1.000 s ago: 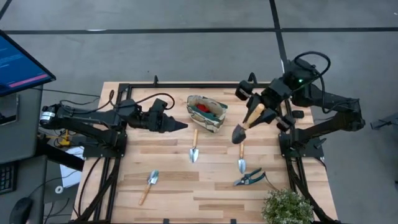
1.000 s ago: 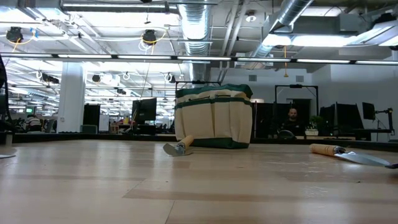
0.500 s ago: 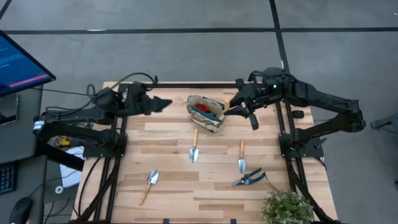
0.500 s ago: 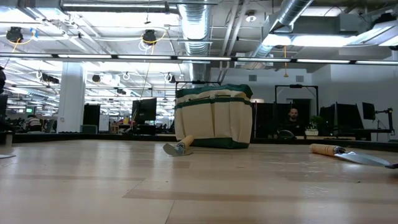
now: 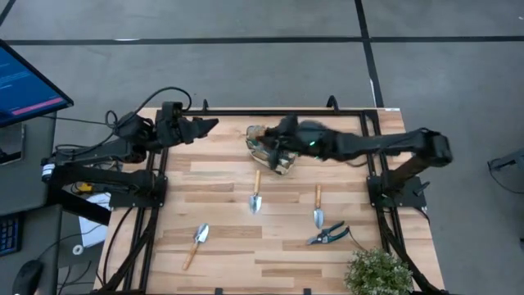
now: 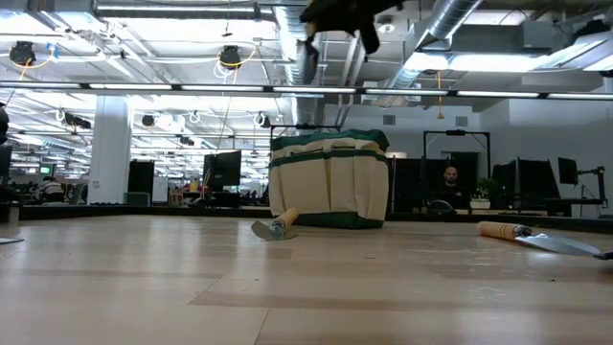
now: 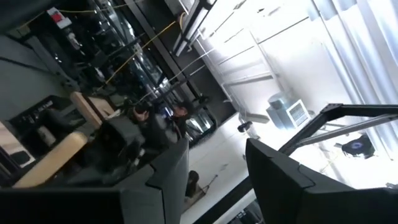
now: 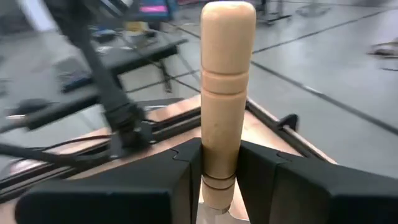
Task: Pick & Place Garden tools in Gardening bag
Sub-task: Put the brown trowel into the gardening bag
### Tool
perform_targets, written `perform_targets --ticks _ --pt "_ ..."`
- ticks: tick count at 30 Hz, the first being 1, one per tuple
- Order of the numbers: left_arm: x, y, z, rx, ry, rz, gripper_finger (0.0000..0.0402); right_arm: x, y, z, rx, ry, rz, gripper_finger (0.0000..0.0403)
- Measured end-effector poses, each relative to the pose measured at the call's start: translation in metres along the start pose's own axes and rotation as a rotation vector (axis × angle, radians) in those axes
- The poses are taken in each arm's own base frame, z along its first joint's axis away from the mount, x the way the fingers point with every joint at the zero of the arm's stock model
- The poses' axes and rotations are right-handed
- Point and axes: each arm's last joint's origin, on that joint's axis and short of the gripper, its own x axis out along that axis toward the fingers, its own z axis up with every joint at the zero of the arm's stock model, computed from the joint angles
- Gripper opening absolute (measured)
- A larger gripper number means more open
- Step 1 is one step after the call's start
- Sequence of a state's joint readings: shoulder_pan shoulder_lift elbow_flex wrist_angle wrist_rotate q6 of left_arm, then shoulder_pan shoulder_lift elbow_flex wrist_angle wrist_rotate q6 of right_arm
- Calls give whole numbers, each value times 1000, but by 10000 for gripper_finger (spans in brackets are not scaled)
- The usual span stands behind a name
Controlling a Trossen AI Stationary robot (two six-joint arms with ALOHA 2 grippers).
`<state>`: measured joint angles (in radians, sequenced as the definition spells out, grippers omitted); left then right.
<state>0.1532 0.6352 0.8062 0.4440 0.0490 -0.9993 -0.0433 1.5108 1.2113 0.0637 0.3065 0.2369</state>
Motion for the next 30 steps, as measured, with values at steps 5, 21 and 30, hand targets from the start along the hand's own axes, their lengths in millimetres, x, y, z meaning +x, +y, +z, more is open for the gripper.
perform_targets --ticks 5,21,30 --pt "0 1 1 0 -45 26 159 26 35 -6 -7 -48 -218 70" --pt "-21 -25 20 -7 -220 -73 159 111 102 -12 93 -174 -641 71" --pt "-49 -47 33 -8 -289 -166 159 136 109 -18 33 -184 -784 71"
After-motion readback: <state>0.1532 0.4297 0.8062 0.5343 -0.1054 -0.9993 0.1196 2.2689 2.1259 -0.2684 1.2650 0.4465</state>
